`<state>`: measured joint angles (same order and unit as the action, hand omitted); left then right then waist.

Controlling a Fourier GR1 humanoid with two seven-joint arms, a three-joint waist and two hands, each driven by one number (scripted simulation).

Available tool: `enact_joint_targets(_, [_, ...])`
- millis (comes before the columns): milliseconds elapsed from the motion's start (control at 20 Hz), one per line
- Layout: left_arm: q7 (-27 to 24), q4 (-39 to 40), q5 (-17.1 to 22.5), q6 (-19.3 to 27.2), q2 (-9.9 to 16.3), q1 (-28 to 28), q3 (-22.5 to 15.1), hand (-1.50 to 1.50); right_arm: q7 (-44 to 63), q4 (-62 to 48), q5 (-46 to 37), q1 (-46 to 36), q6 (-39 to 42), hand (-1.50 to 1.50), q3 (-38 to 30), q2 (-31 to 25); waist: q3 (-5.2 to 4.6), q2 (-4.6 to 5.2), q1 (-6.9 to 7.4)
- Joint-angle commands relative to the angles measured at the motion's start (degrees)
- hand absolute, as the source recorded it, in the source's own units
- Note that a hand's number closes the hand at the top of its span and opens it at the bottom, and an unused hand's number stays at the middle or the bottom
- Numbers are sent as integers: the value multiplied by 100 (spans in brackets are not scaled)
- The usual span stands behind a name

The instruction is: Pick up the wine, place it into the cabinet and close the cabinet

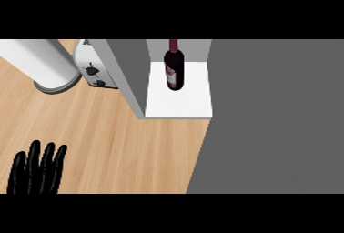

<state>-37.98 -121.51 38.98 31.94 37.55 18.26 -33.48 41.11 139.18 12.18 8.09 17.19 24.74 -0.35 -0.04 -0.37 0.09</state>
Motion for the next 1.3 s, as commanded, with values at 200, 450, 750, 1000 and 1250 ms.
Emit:
enact_joint_targets(200, [-8, -350, 614, -707, 586, 812, 983, -150, 507, 1057, -533, -63, -538, 150, 1683, 35, -9, -28, 32])
enact_joint_targets(450, [-133, 189, 941, -1385, 742, 843, 1713, -150, 328, 808, -1096, -385, -1166, 150, 2502, 35, -14, -21, 0])
enact_joint_targets(750, [82, -31, 1017, -1516, 751, 959, 1875, -150, -33, 189, -1608, -787, -2044, 150, 3056, 22, -10, -12, 30])
enact_joint_targets(1000, [308, 237, 1473, -1967, 980, 850, 2428, -150, -212, -130, -2021, -1332, -2596, 150, 3351, 20, -22, -23, 44])
enact_joint_targets(1250, [609, 104, 1657, -2045, 989, 712, 2556, -150, 53, -428, -2245, -2373, -3342, 150, 3292, 12, -21, -6, 64])
